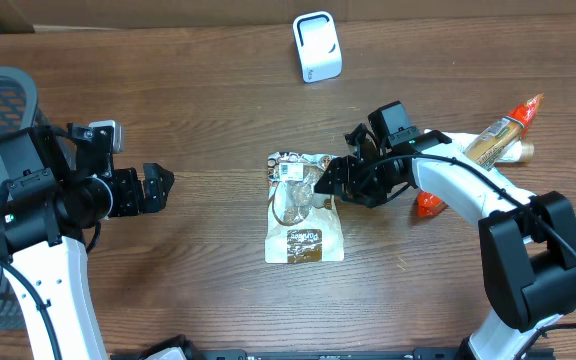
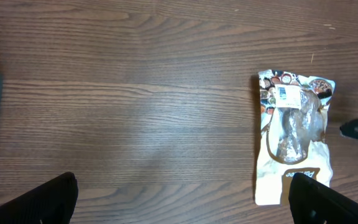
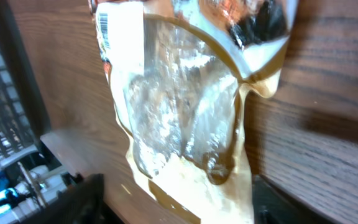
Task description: Scan the item barcode
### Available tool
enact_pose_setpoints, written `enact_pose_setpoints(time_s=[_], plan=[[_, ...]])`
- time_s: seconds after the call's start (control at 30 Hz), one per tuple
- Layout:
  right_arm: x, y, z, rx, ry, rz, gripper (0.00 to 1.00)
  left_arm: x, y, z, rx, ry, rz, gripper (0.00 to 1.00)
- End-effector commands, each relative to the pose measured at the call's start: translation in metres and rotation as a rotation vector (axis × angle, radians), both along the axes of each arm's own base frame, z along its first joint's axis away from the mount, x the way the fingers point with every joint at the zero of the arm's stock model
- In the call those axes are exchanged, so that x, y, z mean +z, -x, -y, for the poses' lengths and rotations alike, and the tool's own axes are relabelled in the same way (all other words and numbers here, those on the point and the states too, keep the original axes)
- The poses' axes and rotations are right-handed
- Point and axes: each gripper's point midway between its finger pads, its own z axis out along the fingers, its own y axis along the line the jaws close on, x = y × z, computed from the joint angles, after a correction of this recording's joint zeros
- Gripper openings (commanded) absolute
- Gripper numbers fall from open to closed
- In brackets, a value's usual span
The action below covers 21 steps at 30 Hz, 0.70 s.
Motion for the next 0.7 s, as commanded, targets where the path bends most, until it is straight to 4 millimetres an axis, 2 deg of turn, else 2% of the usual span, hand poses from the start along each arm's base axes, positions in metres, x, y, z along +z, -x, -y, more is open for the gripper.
enact_pose_setpoints(time_s=[0.0, 0.2, 0.4, 0.67], plan=[[0.005, -0.003, 0.008, 0.008, 0.014, 0.036, 0.84, 0.002, -0.002, 0.003, -0.032, -0.004, 0.014, 1.0], [-0.001, -0.003, 0.026, -0.059, 0.02, -0.027, 0.87, 0.002, -0.002, 0.003, -0.032, -0.004, 0.014, 0.99], [-0.012, 0.001, 0.02, -0.085, -0.057, -0.03, 0.87, 0.002, -0.002, 0.003, -0.032, -0.004, 0.014, 1.0], [-0.028, -0.007, 0.001, -0.159, -0.126, 0.016, 0.87, 0.002, -0.002, 0.003, -0.032, -0.004, 0.014, 0.99]])
